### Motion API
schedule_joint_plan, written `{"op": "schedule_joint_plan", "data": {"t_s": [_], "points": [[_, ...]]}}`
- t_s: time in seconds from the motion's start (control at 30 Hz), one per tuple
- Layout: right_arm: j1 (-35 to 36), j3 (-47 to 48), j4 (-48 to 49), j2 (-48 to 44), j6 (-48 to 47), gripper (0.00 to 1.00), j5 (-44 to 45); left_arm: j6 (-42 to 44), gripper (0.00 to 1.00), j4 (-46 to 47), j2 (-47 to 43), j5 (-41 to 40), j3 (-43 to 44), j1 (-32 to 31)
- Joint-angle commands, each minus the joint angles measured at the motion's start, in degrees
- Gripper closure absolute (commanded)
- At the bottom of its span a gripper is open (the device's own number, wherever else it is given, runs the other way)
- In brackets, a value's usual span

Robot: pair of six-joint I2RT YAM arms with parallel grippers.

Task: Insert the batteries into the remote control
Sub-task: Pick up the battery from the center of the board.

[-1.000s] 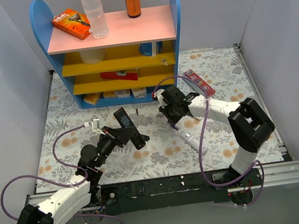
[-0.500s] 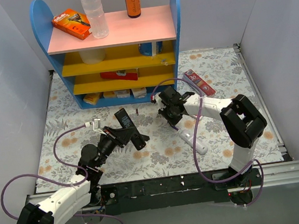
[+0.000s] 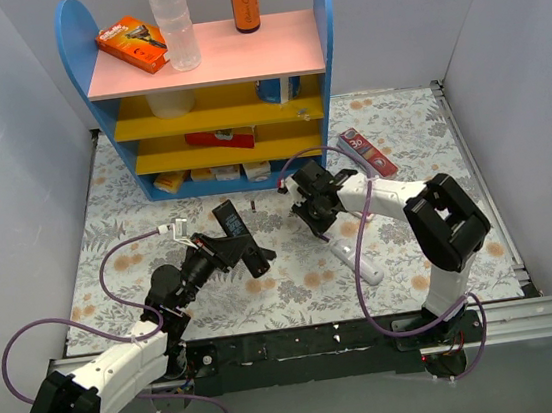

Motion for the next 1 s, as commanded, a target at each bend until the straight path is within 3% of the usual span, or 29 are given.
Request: {"op": "schedule_joint_plan", "data": {"t_s": [0.0,0.37,0.57,0.67,0.97], "points": [[0.82,2.75,-1.43,2.29,-0.60,0.79,0.49,0.60,1.00,1.39,-0.06,0.72,-3.93,0.35],[3.10,5.04,-5.20,5.45,-1.13,0.74,7.34,0.25,1.00,0.87,-0.15,0.81,-3.49,0.35],[3.72,4.43,-3.19,1.42,-0.17,0.91,3.93,-0.19,1.00,1.57,-0.33,0.55,-3.66,0.43],[3.72,2.42,1.28,-5.16,2.46,0.98,-0.46,-0.63,1.00,2.36,-0.42,-0.33,-3.75,0.43],[7.23,-8.74,26.29,-26.26,17.91,0.99,-7.07,-2.91,1.00,4.47,-1.65,-5.16,-3.75,0.35]]}}
